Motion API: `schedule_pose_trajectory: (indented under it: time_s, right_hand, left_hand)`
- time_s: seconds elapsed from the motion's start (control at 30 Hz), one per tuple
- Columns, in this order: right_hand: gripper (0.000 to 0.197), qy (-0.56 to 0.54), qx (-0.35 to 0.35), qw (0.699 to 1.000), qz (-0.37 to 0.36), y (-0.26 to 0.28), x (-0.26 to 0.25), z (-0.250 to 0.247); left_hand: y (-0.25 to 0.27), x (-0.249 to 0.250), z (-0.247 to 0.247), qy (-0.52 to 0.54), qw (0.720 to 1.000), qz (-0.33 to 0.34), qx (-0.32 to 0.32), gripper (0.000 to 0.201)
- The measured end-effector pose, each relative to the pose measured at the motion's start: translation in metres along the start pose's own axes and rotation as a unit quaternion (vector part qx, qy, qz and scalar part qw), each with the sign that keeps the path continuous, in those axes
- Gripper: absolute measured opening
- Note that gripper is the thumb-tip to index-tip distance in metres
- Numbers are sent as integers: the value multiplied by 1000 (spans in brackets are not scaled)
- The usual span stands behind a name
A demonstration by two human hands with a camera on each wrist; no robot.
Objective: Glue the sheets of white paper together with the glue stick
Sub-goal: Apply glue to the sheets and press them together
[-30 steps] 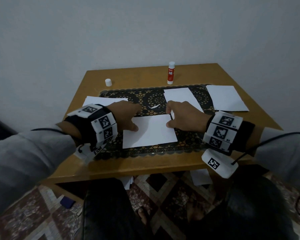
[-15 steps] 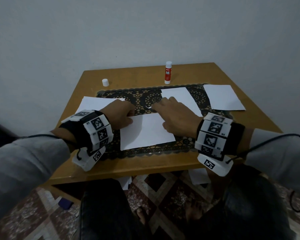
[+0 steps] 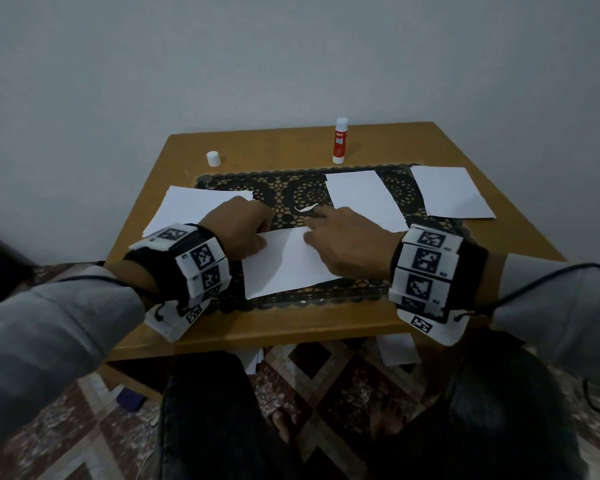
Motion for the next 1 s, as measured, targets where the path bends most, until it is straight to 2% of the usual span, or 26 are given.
schedule_pose_trajectory:
  time_s: [0.07, 0.13, 0.2, 0.27, 0.33, 0.43, 0.6, 0.73, 0.9, 1.0]
  right_hand:
    - [38, 24, -56, 998, 19, 4, 2, 10]
    - [60, 3, -111, 993, 44, 11, 1, 16]
    - [81, -53, -146, 988, 24, 21, -13, 17]
    - [90, -91, -193, 977, -17, 30, -29, 21]
    - [93, -105, -215, 971, -12, 30, -23, 23]
    - [95, -96, -207, 973, 30, 21, -3, 24]
    - [99, -93, -244, 964, -40, 41, -33, 29]
    - [97, -99, -248, 964, 22, 40, -14, 28]
    - [102, -96, -262, 960, -22, 57, -35, 31]
    - [105, -101, -264, 959, 6, 55, -26, 28]
  left_hand:
    - [-1, -1, 0, 0, 1000, -3, -3, 14]
    - [-2, 0, 0, 2, 1000, -2, -6, 22]
    - [-3, 2, 1, 0, 1000, 3, -8, 27]
    - [-2, 4, 1, -2, 1000, 8, -14, 26]
    - [-3, 6, 1, -8, 1000, 10, -19, 25]
    - [-3, 7, 1, -6, 1000, 9, -24, 26]
    - [-3, 7, 3, -4, 1000, 9, -21, 27]
    - [-4, 7, 5, 3, 1000, 4, -24, 27]
    - [-5, 6, 6, 4, 1000, 2, -27, 27]
    - [-6, 7, 6, 4, 1000, 3, -30, 27]
Point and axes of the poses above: each hand's wrist, its own y-axis away from the middle knuckle, its own z-axis out of the palm, x = y × z, the point moved 9 cm from there along -y, towards the middle knuckle, and after that the axes turned 2 degrees about z, right-handed, at the moved point
